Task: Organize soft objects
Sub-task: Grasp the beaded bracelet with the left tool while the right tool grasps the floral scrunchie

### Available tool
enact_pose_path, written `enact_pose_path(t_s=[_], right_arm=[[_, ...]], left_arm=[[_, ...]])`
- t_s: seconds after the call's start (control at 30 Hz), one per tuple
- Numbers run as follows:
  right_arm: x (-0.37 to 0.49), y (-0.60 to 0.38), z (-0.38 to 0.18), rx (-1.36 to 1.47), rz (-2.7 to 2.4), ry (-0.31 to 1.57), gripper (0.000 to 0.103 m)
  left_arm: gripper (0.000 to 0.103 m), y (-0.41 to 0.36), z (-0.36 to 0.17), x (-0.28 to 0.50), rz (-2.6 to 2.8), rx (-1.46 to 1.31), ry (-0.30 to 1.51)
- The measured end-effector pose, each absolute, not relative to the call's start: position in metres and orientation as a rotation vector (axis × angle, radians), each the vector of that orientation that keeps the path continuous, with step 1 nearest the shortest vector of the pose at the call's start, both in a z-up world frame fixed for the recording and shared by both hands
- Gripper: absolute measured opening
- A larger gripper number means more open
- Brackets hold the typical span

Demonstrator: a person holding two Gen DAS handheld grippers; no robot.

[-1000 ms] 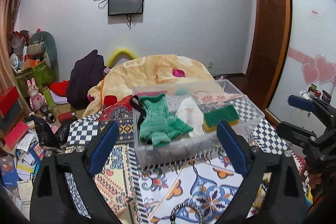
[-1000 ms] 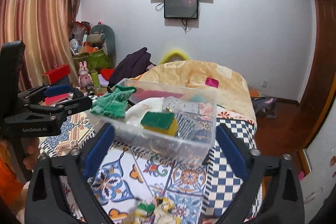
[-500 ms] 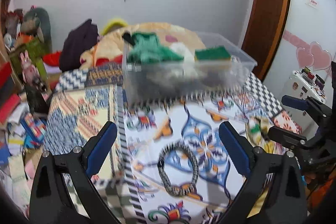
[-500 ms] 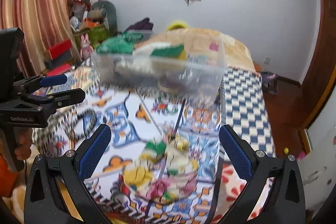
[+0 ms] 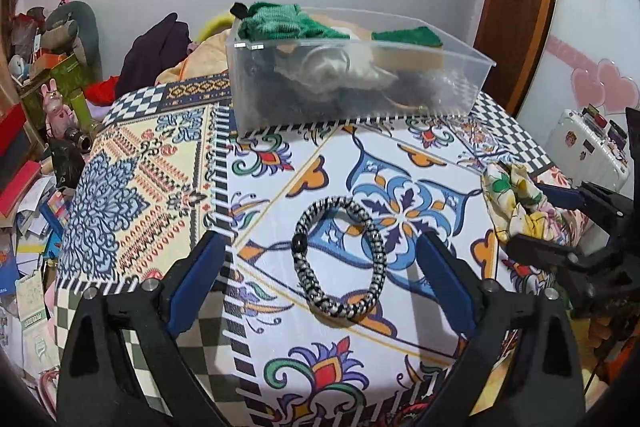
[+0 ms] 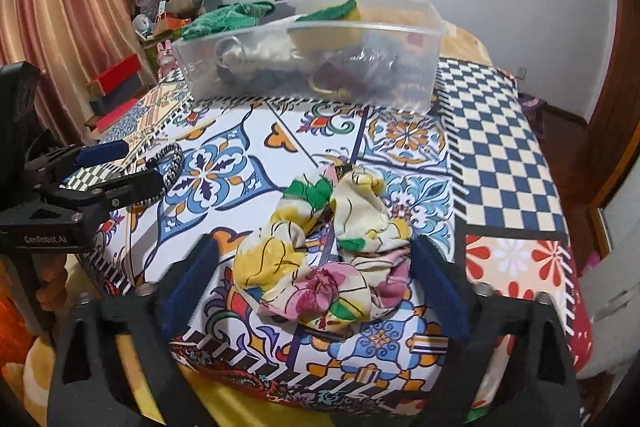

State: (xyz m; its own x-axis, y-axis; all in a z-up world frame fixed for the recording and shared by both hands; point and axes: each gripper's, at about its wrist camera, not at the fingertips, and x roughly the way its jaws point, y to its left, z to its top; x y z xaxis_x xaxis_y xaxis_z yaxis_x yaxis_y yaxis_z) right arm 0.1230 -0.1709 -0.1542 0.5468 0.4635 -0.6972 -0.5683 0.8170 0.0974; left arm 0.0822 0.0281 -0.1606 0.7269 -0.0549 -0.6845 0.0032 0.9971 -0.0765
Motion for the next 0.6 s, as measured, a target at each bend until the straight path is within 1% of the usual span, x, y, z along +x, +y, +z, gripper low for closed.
enact_pose_path(t_s=[0.03, 0.07, 0.13, 0.17, 0.23, 0.27, 0.3, 0.33, 0.37, 0.4, 0.43, 0.47, 0.53, 0.6], right_arm=[[0.1224, -0.1707, -0.1542, -0.156, 0.604, 0.769, 0.077], [0.1220, -0.1703, -0.1540, -0.161, 0.603, 0.767, 0.074], [0.1216, -0.1710, -0.1534, -0.158, 0.606, 0.764, 0.059], [0.1225, -0.1714, -0.1531, -0.157, 0.604, 0.762, 0.057], [0.1236, -0.1727, -0.1527, -0.154, 0.597, 0.759, 0.046], [0.1244, -0.1735, -0.1526, -0.151, 0.595, 0.759, 0.045], [0.1247, -0.1744, -0.1526, -0.145, 0.594, 0.759, 0.042], [0.1253, -0.1756, -0.1525, -0.139, 0.593, 0.759, 0.037], [0.1263, -0.1762, -0.1524, -0.136, 0.593, 0.760, 0.035], [0.1270, -0.1771, -0.1517, -0.131, 0.594, 0.760, 0.029], [0.1274, -0.1783, -0.1513, -0.124, 0.599, 0.762, 0.025], [0.1284, -0.1774, -0.1500, -0.119, 0.603, 0.764, 0.024], [0.1281, -0.1776, -0.1492, -0.114, 0.609, 0.762, 0.020], [0.1280, -0.1775, -0.1471, -0.116, 0.610, 0.756, 0.020]], left_arm=[[0.083, 0.0284, -0.1624, 0.0825, -0.034, -0.073, 0.762], [0.080, 0.0290, -0.1637, 0.0828, -0.043, -0.081, 0.771], [0.076, 0.0308, -0.1643, 0.0819, -0.044, -0.093, 0.760], [0.074, 0.0319, -0.1640, 0.0822, -0.043, -0.097, 0.760], [0.067, 0.0340, -0.1641, 0.0817, -0.035, -0.098, 0.751], [0.064, 0.0346, -0.1637, 0.0811, -0.036, -0.098, 0.748], [0.058, 0.0352, -0.1632, 0.0801, -0.042, -0.098, 0.744], [0.051, 0.0352, -0.1627, 0.0798, -0.049, -0.099, 0.742], [0.047, 0.0350, -0.1618, 0.0793, -0.060, -0.105, 0.742], [0.041, 0.0349, -0.1614, 0.0795, -0.064, -0.107, 0.742], [0.036, 0.0348, -0.1610, 0.0797, -0.070, -0.108, 0.743], [0.033, 0.0346, -0.1609, 0.0802, -0.074, -0.110, 0.744], [0.019, 0.0340, -0.1599, 0.0804, -0.096, -0.117, 0.749], [0.012, 0.0319, -0.1589, 0.0809, -0.095, -0.107, 0.752]])
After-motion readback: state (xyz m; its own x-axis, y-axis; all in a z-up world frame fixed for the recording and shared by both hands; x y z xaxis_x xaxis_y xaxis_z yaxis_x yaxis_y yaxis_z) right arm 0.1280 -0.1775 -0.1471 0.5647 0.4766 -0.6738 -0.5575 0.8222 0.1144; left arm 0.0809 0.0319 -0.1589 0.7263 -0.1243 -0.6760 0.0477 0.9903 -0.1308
